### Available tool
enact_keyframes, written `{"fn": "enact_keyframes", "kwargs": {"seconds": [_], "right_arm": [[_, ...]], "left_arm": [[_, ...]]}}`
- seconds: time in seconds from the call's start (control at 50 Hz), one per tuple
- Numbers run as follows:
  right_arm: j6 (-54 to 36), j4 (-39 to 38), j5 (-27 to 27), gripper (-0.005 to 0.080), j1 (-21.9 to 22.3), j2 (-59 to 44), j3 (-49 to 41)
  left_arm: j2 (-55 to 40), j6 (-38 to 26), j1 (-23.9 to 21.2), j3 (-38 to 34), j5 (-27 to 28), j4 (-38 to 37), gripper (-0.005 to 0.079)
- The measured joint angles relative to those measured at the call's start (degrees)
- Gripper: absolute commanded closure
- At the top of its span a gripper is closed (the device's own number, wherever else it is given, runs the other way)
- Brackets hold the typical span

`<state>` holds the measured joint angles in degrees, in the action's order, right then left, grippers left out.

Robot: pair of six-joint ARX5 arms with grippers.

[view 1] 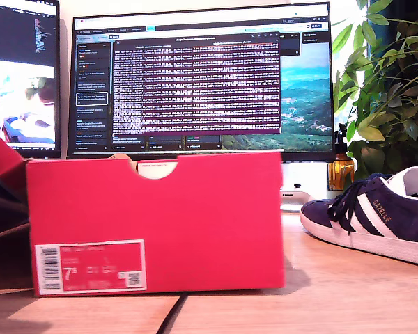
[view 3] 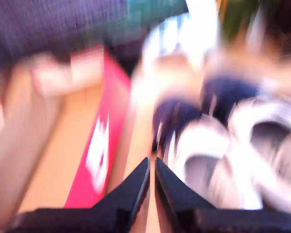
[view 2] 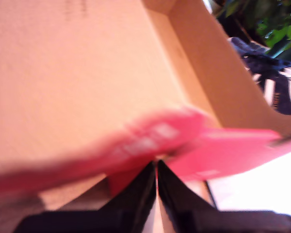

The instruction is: Pack the blue shoes by picking the first shoe and placing it inside the red shoebox, left side, then picking and rotating the second shoe and placing it in the shoebox

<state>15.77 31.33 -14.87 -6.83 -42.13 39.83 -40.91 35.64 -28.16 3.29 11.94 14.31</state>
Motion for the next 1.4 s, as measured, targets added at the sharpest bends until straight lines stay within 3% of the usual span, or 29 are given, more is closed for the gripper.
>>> {"fn": "enact_keyframes", "kwargs": {"seconds": [0.06,0.16,0.22,0.5,0.76,1.02,1.14,1.3,1.4], "right_arm": [[-1.4,4.6,0.3,0.0618,-1.4,-3.7,4.8],[-4.1,10.2,0.7,0.0360,-2.8,-9.1,11.9],[-6.6,13.4,2.1,0.0295,-3.1,-12.5,15.5],[-13.2,24.6,8.5,0.0287,-4.5,-29.9,19.7],[-16.0,23.1,13.4,0.0287,-8.7,-37.0,19.7],[-20.5,19.7,16.6,0.0288,-8.6,-45.2,19.7],[-22.0,17.5,16.6,0.0331,-8.7,-46.9,19.7],[-23.2,16.3,16.6,0.0652,-8.6,-49.5,19.7],[-23.2,16.2,16.5,0.0769,-8.7,-51.1,19.7]], "left_arm": [[-2.2,0.0,0.0,0.0,0.0,2.2,0.0762],[-4.1,0.0,0.0,0.0,0.0,3.9,0.0762],[-4.6,0.0,-0.1,0.0,0.0,3.9,0.0762],[-4.7,0.0,-0.2,0.0,-0.2,3.9,0.0762],[-4.7,-0.4,-0.2,0.0,-0.3,3.9,0.0762],[-4.7,-0.5,-0.2,0.0,-0.3,3.9,0.0762],[-4.7,-0.5,-0.2,0.0,-0.3,3.9,0.0762],[-4.7,-0.5,-0.2,0.0,-0.3,3.9,0.0762],[-4.7,-0.5,-0.2,0.0,-0.3,3.8,0.0762]]}}
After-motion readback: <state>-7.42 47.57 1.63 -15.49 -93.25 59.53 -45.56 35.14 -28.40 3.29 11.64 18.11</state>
